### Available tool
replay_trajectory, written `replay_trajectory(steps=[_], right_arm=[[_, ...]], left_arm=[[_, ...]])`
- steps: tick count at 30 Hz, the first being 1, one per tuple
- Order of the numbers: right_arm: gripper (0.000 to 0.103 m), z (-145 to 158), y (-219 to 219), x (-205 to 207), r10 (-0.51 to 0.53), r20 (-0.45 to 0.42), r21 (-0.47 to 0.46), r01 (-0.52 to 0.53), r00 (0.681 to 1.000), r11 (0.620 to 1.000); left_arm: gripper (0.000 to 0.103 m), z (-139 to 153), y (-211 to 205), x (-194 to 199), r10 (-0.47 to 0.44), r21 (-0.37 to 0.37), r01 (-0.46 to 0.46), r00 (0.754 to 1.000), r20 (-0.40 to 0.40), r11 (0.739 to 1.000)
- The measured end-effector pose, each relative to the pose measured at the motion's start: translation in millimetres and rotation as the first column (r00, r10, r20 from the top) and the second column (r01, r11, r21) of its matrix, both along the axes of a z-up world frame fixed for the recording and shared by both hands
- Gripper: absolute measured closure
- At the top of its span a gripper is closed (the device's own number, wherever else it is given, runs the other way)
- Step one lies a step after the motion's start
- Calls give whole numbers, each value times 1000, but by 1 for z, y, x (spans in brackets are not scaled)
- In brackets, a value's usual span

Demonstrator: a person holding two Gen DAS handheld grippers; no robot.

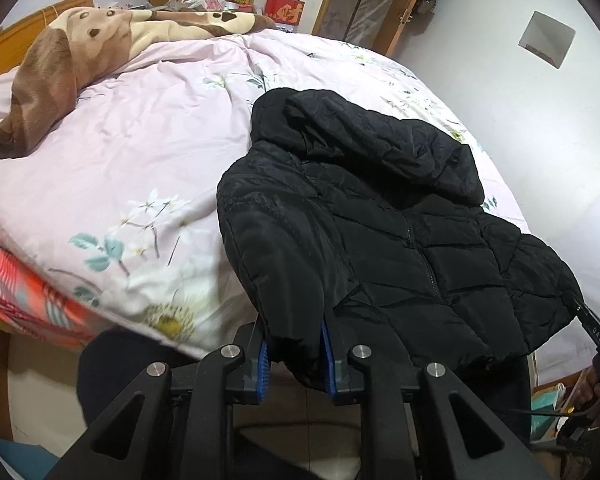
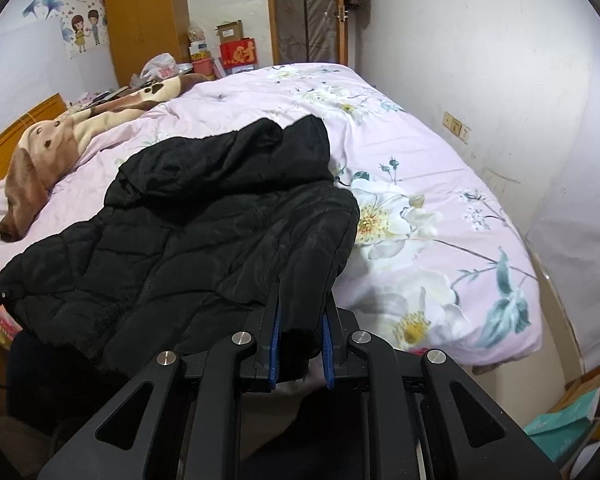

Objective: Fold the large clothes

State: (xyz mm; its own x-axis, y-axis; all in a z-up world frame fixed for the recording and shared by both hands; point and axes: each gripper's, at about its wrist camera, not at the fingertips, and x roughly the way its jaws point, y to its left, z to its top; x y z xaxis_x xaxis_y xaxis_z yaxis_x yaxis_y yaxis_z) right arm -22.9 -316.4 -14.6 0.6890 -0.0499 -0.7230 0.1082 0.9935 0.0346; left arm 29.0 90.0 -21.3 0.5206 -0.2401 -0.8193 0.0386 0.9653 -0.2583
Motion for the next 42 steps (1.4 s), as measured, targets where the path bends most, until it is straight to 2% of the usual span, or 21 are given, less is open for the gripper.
replay_trajectory(steps=[4,12,19,25,33,39,42], right_arm=[[87,10,5,-3,21,21,-13,-21,1000,1000],[87,33,12,27,26,85,-53,-22,996,998],[87,58,13,79,12,114,-87,-2,993,996],[88,76,7,135,-11,107,-91,21,994,996],[87,76,-3,209,-33,47,-96,37,998,995],[87,65,-8,266,-49,-12,-117,47,999,992],[87,56,-11,296,-52,-53,-120,46,997,992]], left_arm=[[82,11,1,-2,-1,2,1,1000,27,1000],[83,40,-8,31,-7,-9,7,996,84,1000],[83,72,-20,96,26,-27,-23,992,126,999],[83,92,-33,157,35,3,-36,988,150,999],[83,85,-28,236,79,2,-79,992,101,997],[82,67,-16,297,150,-33,-149,988,34,988],[82,55,-17,324,157,-9,-157,987,12,987]])
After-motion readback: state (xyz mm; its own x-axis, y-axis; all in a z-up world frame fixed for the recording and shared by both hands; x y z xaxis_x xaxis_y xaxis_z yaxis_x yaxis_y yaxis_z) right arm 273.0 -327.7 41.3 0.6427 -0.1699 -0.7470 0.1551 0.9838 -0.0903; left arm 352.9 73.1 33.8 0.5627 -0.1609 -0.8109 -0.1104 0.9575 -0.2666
